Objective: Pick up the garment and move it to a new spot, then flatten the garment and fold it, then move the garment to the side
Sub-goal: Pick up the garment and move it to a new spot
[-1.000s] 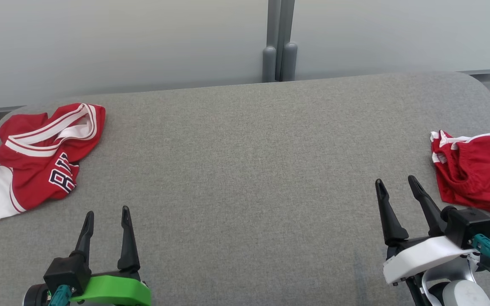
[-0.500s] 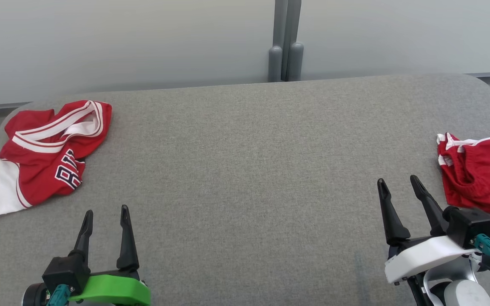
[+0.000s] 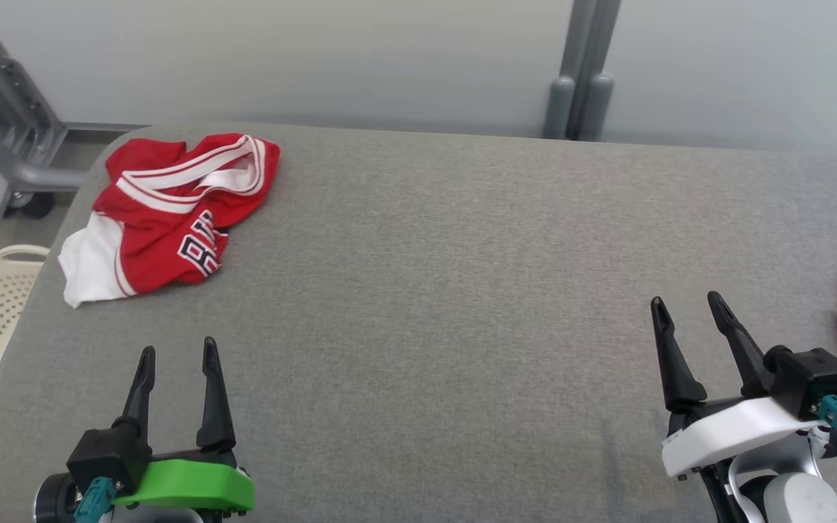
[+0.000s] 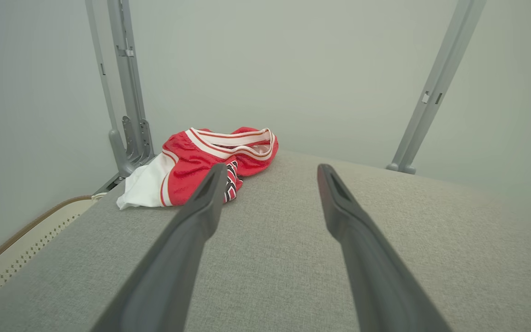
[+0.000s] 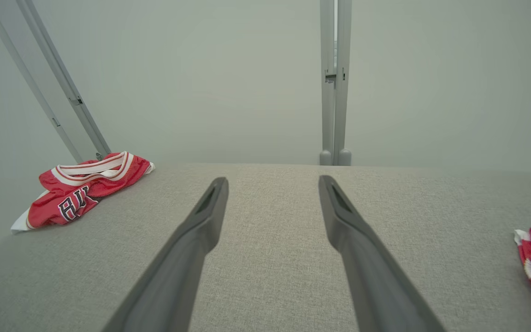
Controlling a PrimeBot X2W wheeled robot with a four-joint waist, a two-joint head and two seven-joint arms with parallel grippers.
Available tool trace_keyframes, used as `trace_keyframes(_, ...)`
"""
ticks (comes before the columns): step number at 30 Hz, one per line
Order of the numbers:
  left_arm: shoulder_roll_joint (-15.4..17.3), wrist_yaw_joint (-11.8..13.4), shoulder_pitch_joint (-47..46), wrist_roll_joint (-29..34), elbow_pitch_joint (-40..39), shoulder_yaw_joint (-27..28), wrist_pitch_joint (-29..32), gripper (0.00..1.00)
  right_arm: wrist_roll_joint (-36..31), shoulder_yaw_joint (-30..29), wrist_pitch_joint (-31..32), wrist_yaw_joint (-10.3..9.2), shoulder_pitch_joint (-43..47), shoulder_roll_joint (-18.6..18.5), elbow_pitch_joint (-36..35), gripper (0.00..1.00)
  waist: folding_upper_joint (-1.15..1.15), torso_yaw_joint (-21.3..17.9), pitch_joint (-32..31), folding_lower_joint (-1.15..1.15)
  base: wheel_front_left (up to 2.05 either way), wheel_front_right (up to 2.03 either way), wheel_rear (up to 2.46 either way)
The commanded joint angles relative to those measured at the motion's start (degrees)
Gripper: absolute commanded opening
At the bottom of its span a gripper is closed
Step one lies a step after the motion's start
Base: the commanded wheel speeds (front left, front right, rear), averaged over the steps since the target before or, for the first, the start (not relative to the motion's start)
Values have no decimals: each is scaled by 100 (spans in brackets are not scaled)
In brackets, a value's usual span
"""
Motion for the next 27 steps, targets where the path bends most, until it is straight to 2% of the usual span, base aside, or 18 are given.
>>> trace_keyframes(1, -2, -15, -54, -22, -32, 16, -13, 100, -1, -29, -47, -7, -65, -12, -37, 100, -1, 765, 125, 0, 0, 0, 0)
trace_keyframes(6, -26, -1, -5, -67, -69, 80, -13, 100, 11, -80, -48, -6, -96, -11, -57, 100, -1, 1461, 203, 0, 0, 0, 0)
trace_keyframes(11, -53, 2, 75, -98, -110, 143, -13, 100, 2, -46, -28, -6, -136, -11, -62, 100, -1, 1820, 247, 0, 0, 0, 0)
trace_keyframes(18, -146, 51, 191, -94, -311, 287, -13, 100, -79, 124, 47, -7, -346, -16, 11, 100, -1, 1889, 400, 0, 0, 0, 0)
trace_keyframes(27, -203, -77, 119, -55, -228, 288, -13, 100, -104, 55, 8, -7, -329, -14, 41, 100, -1, 1864, 405, 0, 0, 0, 0)
